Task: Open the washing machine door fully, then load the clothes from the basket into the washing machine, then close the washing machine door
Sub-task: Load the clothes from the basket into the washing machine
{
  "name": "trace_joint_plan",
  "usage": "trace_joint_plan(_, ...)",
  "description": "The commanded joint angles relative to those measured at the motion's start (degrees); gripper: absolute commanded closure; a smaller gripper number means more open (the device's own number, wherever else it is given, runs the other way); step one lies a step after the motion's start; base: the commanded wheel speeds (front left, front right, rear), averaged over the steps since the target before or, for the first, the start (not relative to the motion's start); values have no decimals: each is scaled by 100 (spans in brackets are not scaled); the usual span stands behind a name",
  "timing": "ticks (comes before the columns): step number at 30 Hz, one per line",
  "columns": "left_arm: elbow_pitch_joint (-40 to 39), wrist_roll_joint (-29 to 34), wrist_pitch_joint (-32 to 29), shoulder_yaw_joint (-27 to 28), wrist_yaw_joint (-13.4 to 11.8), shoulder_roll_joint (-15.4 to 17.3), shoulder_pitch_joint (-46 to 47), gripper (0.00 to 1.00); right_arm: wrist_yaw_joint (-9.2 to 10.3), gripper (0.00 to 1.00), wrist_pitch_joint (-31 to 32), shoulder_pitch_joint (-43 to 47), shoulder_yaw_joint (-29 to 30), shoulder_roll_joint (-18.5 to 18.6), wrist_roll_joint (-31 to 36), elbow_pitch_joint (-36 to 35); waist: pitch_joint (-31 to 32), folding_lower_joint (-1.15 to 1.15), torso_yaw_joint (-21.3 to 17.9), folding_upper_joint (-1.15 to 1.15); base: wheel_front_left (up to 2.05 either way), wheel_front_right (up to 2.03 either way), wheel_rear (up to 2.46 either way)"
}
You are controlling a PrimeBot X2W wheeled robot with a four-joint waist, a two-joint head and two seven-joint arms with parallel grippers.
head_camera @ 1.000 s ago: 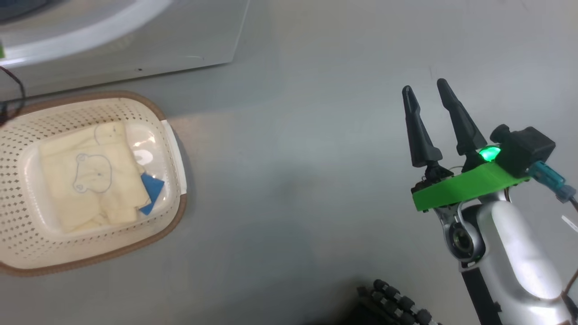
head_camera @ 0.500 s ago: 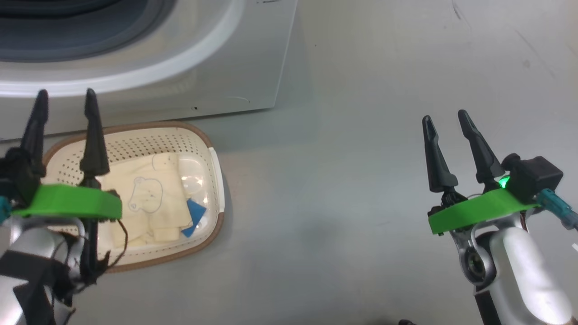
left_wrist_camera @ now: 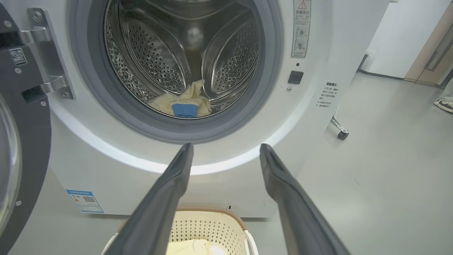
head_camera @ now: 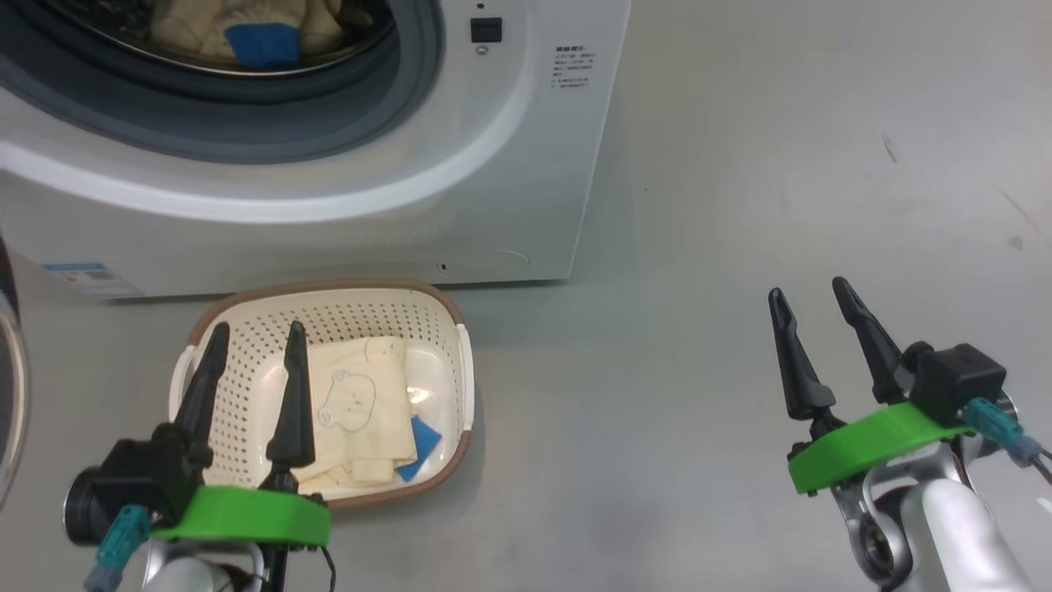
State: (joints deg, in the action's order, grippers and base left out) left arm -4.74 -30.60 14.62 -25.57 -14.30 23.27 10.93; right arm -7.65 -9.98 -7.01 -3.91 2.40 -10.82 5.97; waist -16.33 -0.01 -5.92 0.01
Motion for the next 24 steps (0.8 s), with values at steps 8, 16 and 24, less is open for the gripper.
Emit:
trace_joint_plan(8,92,283,37,436,-1086,-153,-503,0,16,0,311,514,2,48,130,-513,769,1,265,-1,0,0,0)
trace_joint_plan(16,172,390,38,557,-915,-349,-873,0,16,0,517,969,24,48,89,-820,1123,1,243,-1,0,0,0)
trace_joint_plan(24,260,480,38,579,-766,-396,-1035,0,16,0,628,1197,30,48,62,-963,1285,1,230,-1,0,0,0)
